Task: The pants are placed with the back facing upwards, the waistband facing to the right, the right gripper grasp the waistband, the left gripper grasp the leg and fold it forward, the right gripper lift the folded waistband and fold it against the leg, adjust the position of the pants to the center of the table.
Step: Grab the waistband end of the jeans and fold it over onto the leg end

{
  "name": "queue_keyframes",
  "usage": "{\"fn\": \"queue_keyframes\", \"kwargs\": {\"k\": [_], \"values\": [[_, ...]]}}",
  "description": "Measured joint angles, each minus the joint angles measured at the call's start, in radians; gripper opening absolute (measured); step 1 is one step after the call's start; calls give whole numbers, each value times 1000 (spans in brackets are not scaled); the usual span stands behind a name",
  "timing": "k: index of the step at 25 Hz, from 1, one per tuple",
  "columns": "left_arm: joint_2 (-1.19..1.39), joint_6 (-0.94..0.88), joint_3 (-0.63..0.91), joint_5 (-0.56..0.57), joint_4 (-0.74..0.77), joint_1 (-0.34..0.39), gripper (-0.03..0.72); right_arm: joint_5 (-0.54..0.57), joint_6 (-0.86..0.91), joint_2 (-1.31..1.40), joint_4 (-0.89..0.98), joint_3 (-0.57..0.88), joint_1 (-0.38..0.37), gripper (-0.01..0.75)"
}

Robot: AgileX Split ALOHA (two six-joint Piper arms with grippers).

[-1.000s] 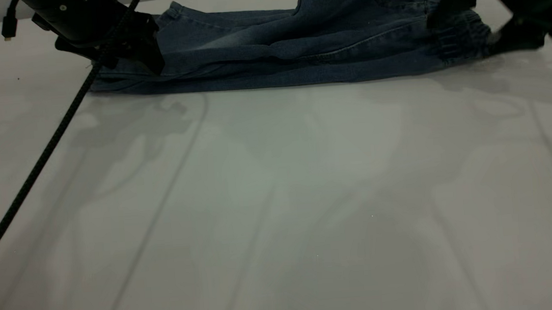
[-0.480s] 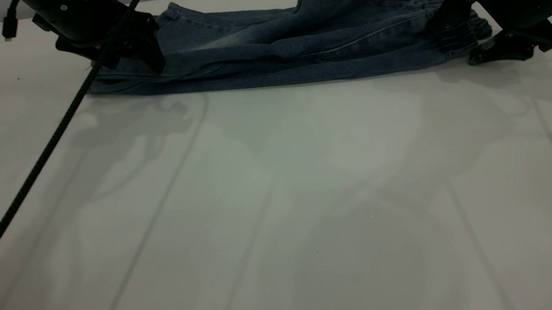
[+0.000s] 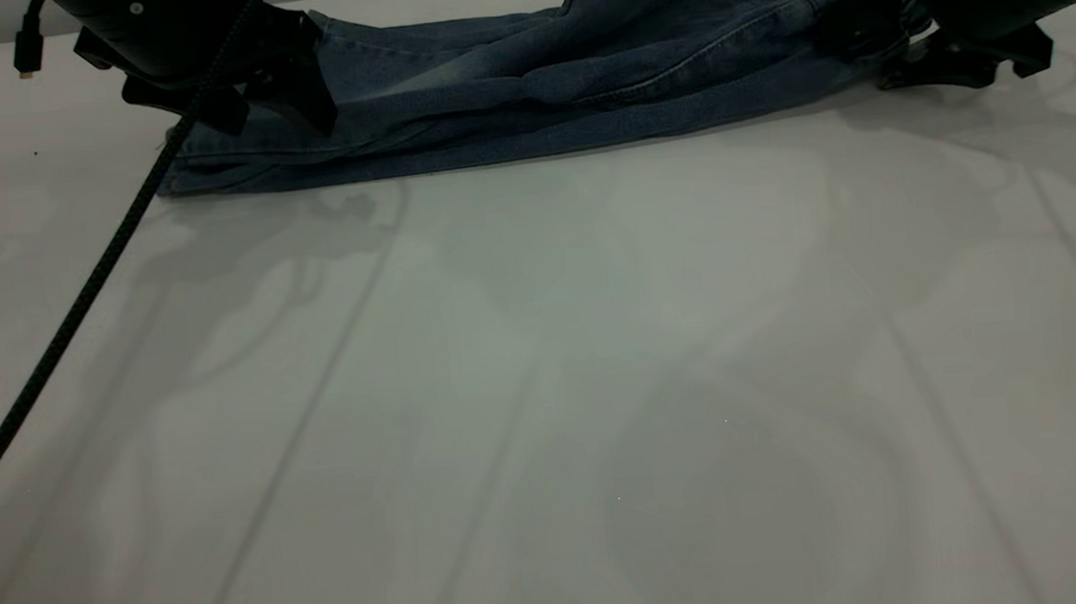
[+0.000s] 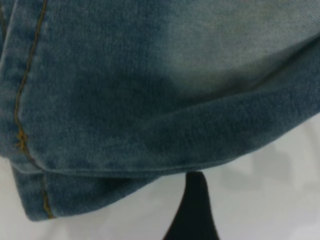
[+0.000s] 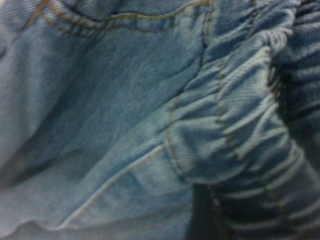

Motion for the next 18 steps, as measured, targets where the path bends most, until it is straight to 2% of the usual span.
{"fn": "queue_keyframes", "kwargs": {"k": [3, 8, 9, 11, 13, 18], "values": [[0, 0, 0, 0, -3, 0, 561, 1, -20, 26, 0, -51, 0, 345], [0, 1, 0, 0, -3, 0, 561, -14, -53, 30, 0, -105, 0, 290], [0, 1, 0, 0, -3, 0, 561, -13, -53, 30, 0, -109, 0, 255], [0, 1, -1, 0, -3, 0, 561, -5, -54, 30, -2, -110, 0, 122], [0, 1, -16, 1, -3, -3, 561, 10, -55, 30, -17, -112, 0, 65], [35, 1, -127, 1, -3, -40, 561, 53, -3, -2, -123, -112, -2, 59]]}}
